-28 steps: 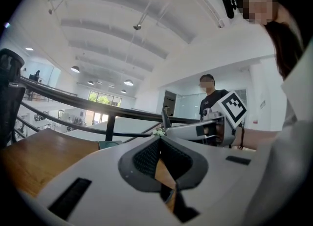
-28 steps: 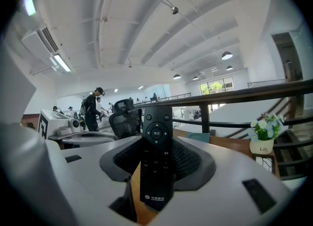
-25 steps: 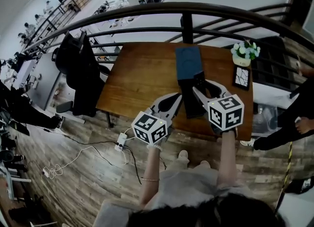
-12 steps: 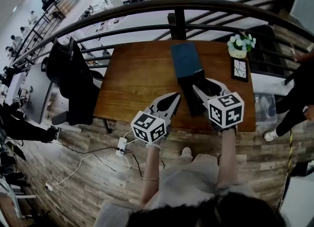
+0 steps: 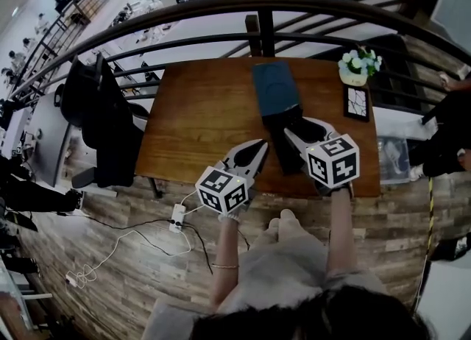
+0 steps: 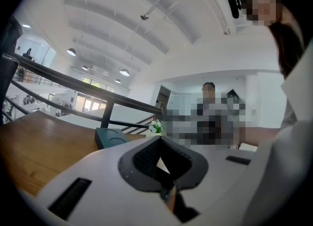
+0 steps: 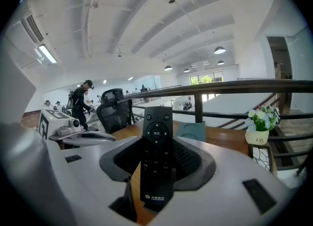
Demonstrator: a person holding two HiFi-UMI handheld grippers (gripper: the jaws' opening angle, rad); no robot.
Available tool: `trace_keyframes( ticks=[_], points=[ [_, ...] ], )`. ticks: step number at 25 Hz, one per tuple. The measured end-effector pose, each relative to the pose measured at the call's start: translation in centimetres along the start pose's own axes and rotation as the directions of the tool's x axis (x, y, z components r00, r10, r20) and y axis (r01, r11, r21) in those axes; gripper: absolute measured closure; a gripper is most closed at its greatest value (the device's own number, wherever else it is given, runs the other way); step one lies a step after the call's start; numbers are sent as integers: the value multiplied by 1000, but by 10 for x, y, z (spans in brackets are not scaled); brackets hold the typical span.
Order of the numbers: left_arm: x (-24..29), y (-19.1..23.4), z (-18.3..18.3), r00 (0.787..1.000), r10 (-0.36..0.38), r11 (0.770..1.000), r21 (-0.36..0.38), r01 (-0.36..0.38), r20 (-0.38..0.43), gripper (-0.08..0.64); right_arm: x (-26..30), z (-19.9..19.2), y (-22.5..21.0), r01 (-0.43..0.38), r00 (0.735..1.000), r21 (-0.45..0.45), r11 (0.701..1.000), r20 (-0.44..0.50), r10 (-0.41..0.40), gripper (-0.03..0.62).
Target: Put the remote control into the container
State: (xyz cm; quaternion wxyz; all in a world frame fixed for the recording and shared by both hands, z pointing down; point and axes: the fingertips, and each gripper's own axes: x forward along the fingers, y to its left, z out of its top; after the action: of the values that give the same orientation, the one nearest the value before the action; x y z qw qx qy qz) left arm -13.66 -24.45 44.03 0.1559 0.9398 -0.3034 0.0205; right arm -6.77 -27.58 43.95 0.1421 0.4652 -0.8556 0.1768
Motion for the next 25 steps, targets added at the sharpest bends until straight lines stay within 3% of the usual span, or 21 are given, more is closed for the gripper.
trace_keyframes(
  ticks=[25],
  points=[
    [21, 42, -60, 992, 57, 988, -137, -72, -110, 557, 73, -61, -31, -51, 973, 69, 996, -221, 65, 394]
  ],
)
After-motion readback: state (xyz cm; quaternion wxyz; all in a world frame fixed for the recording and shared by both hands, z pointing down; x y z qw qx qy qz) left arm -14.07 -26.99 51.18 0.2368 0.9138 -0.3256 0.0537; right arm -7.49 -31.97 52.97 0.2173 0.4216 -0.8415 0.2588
